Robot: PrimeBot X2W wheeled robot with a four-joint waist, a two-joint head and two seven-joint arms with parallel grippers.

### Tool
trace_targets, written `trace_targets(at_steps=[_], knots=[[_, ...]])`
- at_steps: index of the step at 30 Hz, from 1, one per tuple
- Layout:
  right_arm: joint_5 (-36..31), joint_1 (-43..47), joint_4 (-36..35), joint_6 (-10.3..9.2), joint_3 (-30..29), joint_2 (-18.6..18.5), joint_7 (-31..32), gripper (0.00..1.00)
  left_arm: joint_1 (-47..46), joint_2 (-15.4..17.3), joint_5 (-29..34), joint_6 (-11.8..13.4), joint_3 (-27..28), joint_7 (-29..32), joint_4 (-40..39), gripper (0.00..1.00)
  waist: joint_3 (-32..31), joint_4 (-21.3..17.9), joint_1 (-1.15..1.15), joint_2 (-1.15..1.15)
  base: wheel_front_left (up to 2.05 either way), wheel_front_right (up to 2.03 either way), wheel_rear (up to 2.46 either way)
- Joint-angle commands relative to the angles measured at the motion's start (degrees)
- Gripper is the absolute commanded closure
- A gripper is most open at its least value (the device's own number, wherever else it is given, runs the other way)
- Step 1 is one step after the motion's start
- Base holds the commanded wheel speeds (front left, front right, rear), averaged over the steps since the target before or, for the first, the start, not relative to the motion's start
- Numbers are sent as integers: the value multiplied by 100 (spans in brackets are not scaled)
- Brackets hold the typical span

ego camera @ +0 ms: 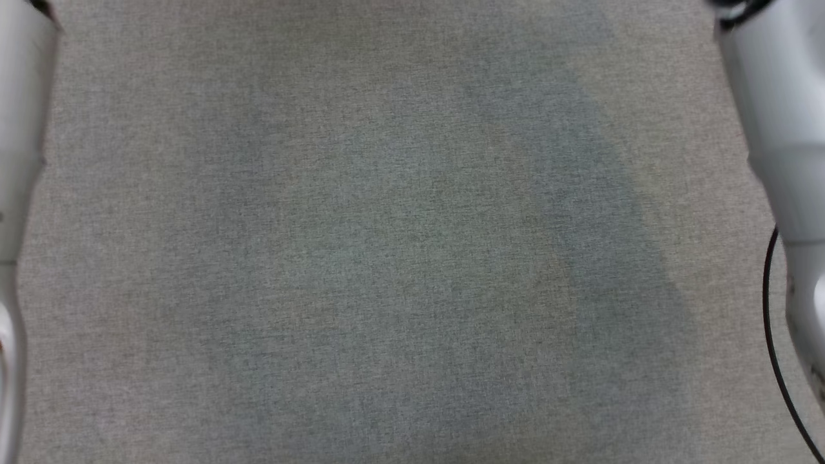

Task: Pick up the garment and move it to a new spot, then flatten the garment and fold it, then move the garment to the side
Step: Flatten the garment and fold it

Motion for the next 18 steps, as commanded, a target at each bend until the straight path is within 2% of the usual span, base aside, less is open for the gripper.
trace_targets(at_steps=[1, 3, 7, 8, 13, 18], knots=[[85, 364, -88, 1, 140, -97, -17, 100, 360, 10, -67, -5, -98, -41, 55, 100, 19, 42, 0, 0, 0, 0, 0], [143, 703, -222, 1, 293, -135, -17, 100, 682, -11, -169, -5, -120, -58, 27, 100, 9, 69, 0, 0, 0, 0, 0], [277, 1598, -609, 1, 511, -155, -17, 100, 1661, 6, -142, 31, 207, -59, -371, 100, -121, 60, 0, 0, 0, 0, 0], [277, 1598, -609, 1, 511, -155, -17, 100, 1661, 6, -142, 31, 207, -59, -371, 100, -121, 60, 0, 0, 0, 0, 0], [296, 2867, -1124, 1, 700, -234, -17, 100, 3305, -62, 47, 127, 679, -61, -1003, 100, -427, 61, 0, 0, 0, 0, 0], [424, 4168, -1620, 1, 860, -458, -17, 100, 4842, -320, 203, 206, 1094, -62, -1533, 100, -824, 148, 0, 0, 0, 0, 0]])
